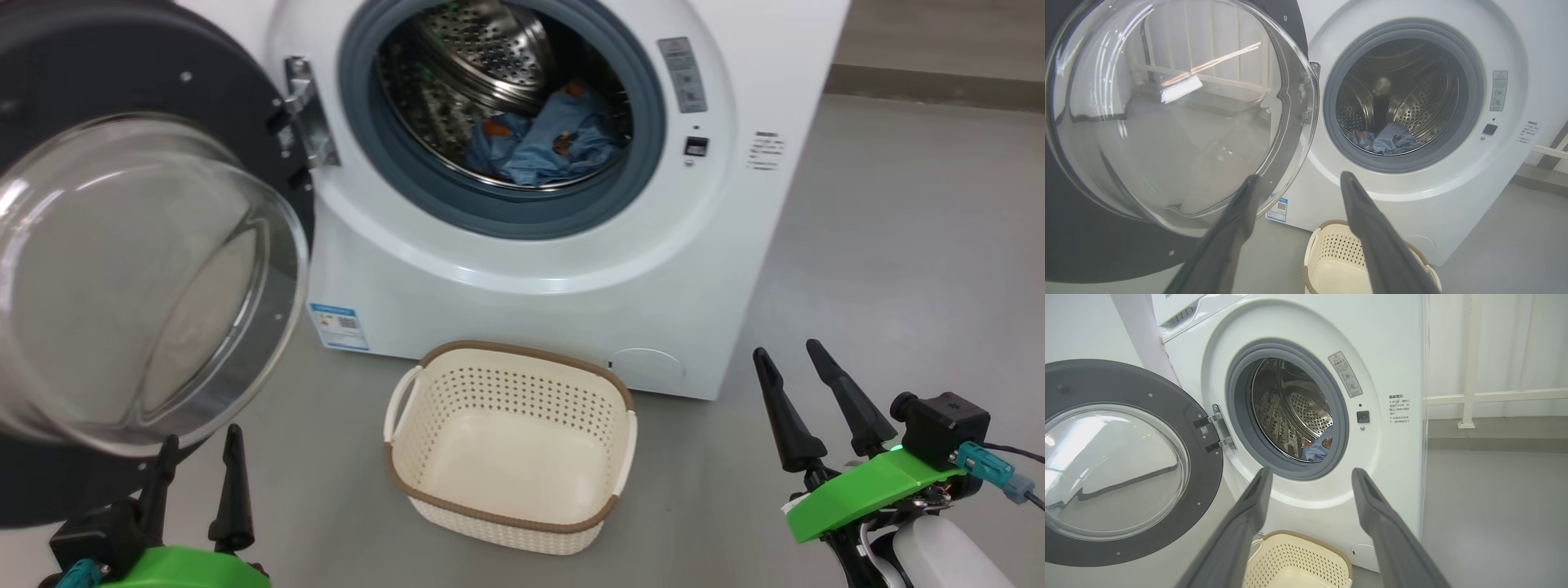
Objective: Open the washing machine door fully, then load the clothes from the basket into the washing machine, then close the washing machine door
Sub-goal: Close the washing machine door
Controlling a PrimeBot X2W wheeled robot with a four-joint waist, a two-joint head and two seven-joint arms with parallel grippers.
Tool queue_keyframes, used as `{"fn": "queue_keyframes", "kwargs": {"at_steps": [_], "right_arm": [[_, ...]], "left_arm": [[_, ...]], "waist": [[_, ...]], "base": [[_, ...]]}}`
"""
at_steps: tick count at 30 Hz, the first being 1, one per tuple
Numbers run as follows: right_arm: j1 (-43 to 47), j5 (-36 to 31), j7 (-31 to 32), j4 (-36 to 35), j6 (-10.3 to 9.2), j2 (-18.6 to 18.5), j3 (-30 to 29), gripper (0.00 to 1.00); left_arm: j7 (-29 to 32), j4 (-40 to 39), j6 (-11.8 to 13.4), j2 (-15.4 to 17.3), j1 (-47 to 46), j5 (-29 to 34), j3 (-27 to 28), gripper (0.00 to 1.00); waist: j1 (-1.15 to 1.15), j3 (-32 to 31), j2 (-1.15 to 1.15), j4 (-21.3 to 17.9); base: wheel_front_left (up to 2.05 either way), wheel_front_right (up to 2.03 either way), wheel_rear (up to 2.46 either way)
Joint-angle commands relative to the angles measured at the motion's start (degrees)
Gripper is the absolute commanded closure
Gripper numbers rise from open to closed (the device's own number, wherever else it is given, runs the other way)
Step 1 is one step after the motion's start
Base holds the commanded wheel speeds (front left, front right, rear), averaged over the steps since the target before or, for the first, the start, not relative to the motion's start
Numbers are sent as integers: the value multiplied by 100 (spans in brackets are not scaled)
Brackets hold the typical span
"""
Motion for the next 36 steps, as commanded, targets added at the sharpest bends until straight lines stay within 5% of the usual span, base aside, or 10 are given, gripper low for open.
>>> {"fn": "queue_keyframes", "kwargs": {"at_steps": [1,18,36], "right_arm": [[45,41,-46,-107,32,-13,120,0],[67,66,-46,-100,32,72,125,0],[59,98,-46,-89,32,75,182,0]], "left_arm": [[-5,-151,48,184,-81,27,192,0],[33,-271,156,256,-31,25,149,0],[43,-344,237,290,-2,-23,117,0]], "waist": [[0,-43,0,240],[0,-65,0,1131],[0,-86,0,1359]], "base": [[0,0,0],[0,0,0],[0,0,0]]}}
